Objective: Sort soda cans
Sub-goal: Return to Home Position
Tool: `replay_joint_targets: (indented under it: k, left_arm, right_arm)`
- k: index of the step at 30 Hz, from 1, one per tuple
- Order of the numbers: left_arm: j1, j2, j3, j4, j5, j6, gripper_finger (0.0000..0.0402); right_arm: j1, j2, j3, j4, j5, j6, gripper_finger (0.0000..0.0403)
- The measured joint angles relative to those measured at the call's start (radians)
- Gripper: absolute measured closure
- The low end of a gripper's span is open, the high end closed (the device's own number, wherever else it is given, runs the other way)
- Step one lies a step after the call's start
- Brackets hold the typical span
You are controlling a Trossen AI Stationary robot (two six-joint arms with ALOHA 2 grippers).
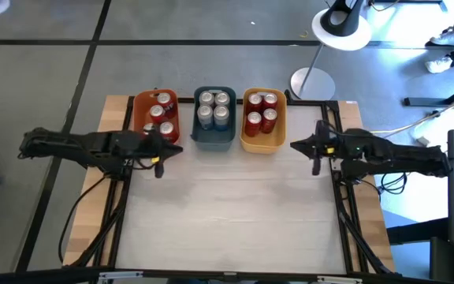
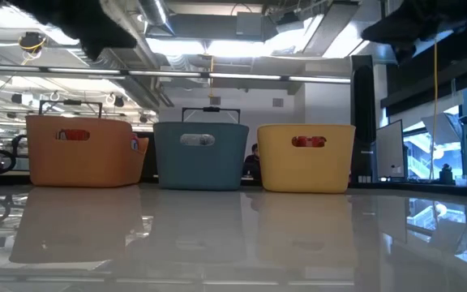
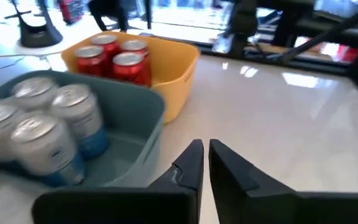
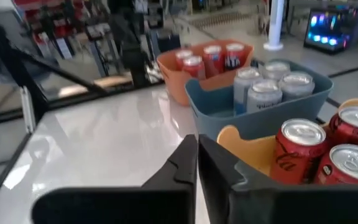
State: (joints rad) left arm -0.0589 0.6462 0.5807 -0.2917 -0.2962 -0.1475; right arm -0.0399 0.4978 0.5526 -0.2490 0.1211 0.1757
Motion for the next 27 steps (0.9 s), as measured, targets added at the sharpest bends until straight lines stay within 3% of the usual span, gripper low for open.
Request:
replay_joint_targets:
  k: [8, 12, 14, 17, 19, 27]
  left_arm:
    - [-0.001, -0.103, -0.024, -0.097, -0.049, -0.134, 0.0376]
    - [-0.019, -0.101, -0.124, 0.038, -0.030, 0.004, 0.0381]
    - [-0.018, -0.117, -0.196, 0.167, 0.020, 0.065, 0.0381]
    - [-0.014, -0.171, -0.285, 0.331, 0.224, 0.139, 0.0379]
    - [-0.005, -0.212, -0.323, 0.370, 0.307, 0.148, 0.0376]
    - [0.029, -0.376, -0.407, 0.387, 0.319, 0.148, 0.0373]
  right_arm:
    - [0.000, -0.147, -0.046, -0.047, 0.018, 0.018, 0.0364]
    - [0.000, -0.164, -0.046, -0.093, -0.090, -0.018, 0.0364]
    - [0.000, -0.163, -0.050, -0.091, -0.124, -0.053, 0.0364]
    - [0.000, -0.187, -0.079, -0.048, -0.136, -0.053, 0.0364]
    - [0.000, -0.211, -0.102, -0.026, -0.137, -0.052, 0.0363]
    - [0.000, -0.314, -0.240, 0.137, -0.103, -0.049, 0.0363]
